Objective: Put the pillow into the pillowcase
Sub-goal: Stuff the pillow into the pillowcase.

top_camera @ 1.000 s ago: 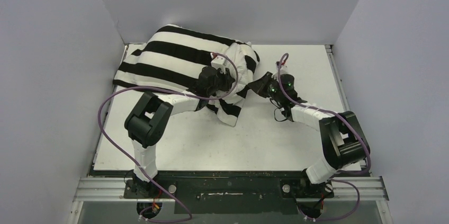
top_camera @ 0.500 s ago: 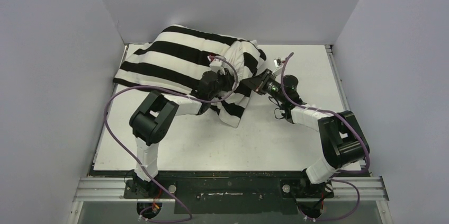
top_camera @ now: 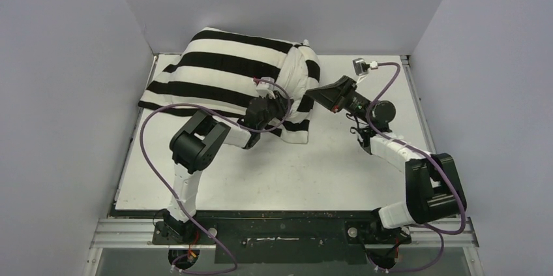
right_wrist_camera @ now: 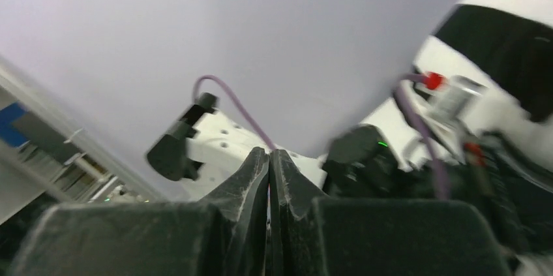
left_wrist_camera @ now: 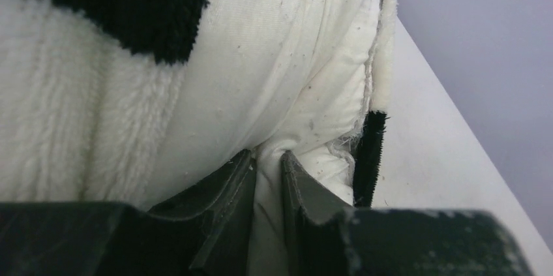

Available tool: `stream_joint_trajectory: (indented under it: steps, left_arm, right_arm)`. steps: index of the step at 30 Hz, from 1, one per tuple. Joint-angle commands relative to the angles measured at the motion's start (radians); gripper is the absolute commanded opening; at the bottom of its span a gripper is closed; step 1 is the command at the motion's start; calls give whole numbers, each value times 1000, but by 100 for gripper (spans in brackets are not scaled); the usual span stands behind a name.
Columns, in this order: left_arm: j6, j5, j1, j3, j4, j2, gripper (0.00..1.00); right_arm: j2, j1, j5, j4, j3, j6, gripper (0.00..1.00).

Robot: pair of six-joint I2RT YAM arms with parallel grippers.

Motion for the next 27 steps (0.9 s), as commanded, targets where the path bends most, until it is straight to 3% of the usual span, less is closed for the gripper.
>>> stream_joint_trajectory:
  steps: [1, 4, 6, 11, 18, 27]
  left_arm:
    - [-56, 42, 32, -120, -145, -38, 23]
    - [-62, 58, 37, -155, -127, -95, 25]
    - [-53, 59, 39, -151, -143, -119, 27]
    - [-60, 88, 40, -122, -141, -125, 27]
    - [-80, 105, 39, -104, -130, -105, 27]
    - [-95, 110, 40, -110, -105, -90, 27]
  right_arm:
    - [-77, -60, 67, -396, -47, -314, 0]
    - [-139, -24, 351, -1056, 102, -632, 13]
    - [-146, 23, 519, -1269, 179, -723, 19]
    - [-94, 116, 736, -1429, 256, -779, 32]
    - [19, 216, 965, -1556, 370, -750, 37]
    - [186, 284, 1029, -1577, 496, -687, 43]
